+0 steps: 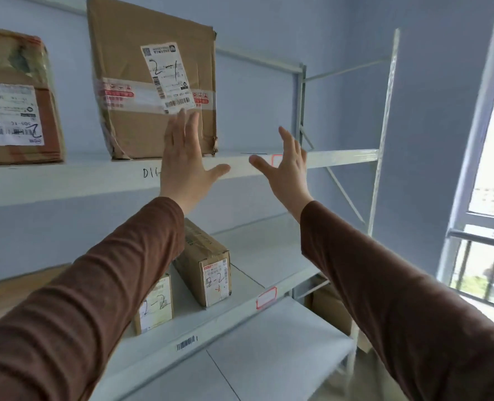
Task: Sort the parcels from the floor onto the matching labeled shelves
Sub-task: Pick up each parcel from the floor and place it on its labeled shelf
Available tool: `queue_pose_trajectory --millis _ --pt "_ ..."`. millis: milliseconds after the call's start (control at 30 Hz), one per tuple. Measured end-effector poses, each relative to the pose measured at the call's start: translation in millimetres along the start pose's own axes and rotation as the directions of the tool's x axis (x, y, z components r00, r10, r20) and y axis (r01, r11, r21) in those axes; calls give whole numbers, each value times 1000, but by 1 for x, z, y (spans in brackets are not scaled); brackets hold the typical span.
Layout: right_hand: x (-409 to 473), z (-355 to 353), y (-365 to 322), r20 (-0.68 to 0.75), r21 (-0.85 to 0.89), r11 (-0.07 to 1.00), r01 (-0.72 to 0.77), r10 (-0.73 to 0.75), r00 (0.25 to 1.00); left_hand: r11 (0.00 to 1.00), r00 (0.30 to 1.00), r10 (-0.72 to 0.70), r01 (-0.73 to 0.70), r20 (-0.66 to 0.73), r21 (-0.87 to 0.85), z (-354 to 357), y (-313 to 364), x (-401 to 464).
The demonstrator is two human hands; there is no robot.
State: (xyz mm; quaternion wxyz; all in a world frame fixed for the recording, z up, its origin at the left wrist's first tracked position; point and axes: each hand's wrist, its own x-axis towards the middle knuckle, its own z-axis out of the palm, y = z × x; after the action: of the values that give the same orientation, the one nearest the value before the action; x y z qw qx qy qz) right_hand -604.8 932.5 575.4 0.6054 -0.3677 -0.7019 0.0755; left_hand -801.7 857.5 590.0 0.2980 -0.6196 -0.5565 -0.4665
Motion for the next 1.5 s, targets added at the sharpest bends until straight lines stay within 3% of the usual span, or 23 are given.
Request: queue_pose_trajectory --millis 333,633,867,1067,1300,1500 --pt "-142 -155 67 -137 -280 922 -268 239 961 925 940 183 -66 288 -374 72 130 -101" --pt "-300 -342 81 -391 -459 714 -529 372 842 754 808 408 -35 425 -656 88 336 -213" --pt "-469 -506 26 -565 -482 504 -717 447 693 602 616 621 22 485 -799 32 522 -339" --pt "-619 -616 -31 -655 -523 231 -821 507 560 501 444 771 20 457 -865 -45 653 -470" --pt "-756 -694 -89 -784 -428 -72 -901 526 330 399 184 904 -46 385 -916 -117 752 -591" --pt "-840 -725 -132 -879 -275 -248 -929 457 138 251 37 968 -40 250 -967 -165 814 -667"
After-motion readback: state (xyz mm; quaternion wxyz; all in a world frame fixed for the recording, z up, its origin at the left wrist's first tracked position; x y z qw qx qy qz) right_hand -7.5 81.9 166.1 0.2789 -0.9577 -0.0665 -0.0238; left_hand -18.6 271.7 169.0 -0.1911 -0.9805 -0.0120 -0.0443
